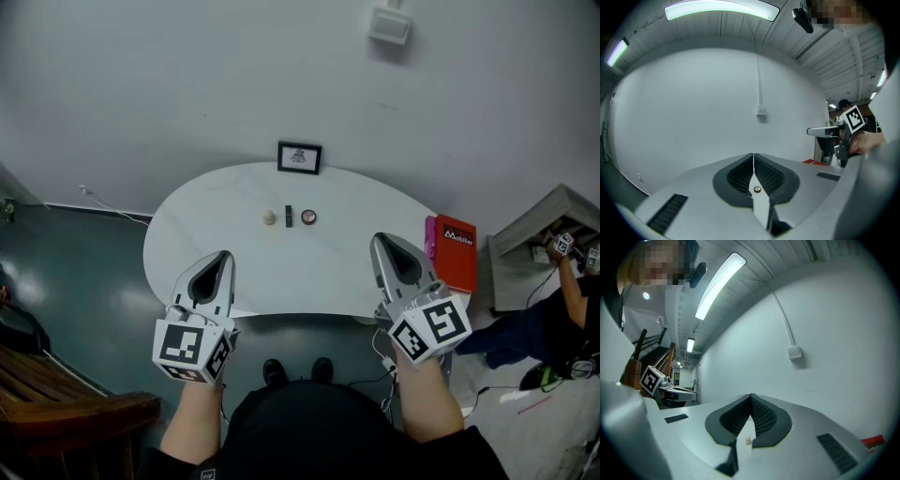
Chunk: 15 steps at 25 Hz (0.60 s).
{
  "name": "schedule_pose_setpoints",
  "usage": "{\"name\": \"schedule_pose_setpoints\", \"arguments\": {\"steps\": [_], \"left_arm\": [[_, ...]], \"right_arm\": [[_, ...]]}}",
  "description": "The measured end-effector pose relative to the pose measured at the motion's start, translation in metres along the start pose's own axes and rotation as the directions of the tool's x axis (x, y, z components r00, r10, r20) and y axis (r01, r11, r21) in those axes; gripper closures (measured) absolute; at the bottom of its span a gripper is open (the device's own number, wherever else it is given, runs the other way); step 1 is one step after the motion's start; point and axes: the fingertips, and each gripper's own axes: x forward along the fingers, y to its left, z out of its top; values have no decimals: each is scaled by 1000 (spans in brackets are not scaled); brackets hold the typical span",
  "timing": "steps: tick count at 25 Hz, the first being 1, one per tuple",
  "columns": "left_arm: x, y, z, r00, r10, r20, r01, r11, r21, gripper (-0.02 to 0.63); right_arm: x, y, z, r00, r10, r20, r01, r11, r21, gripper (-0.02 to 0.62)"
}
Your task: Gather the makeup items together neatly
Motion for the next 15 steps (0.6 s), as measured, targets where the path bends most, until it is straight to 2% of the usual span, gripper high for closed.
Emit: {"name": "schedule_pose_setpoints", "arguments": {"steps": [5, 8, 15], "left_arm": [[12, -1, 4, 1000, -14, 7, 14, 999, 36, 589], [11, 1, 7, 1000, -12, 15, 12, 999, 49, 589], [-5, 2, -9, 1000, 1, -10, -1, 1000, 4, 589]], "right_arm": [[22, 8, -12, 998, 45, -31, -45, 999, 1, 561], [22, 7, -9, 1000, 23, -14, -23, 1000, 13, 561], [4, 9, -2, 1000, -5, 1, 5, 1000, 9, 561]]}}
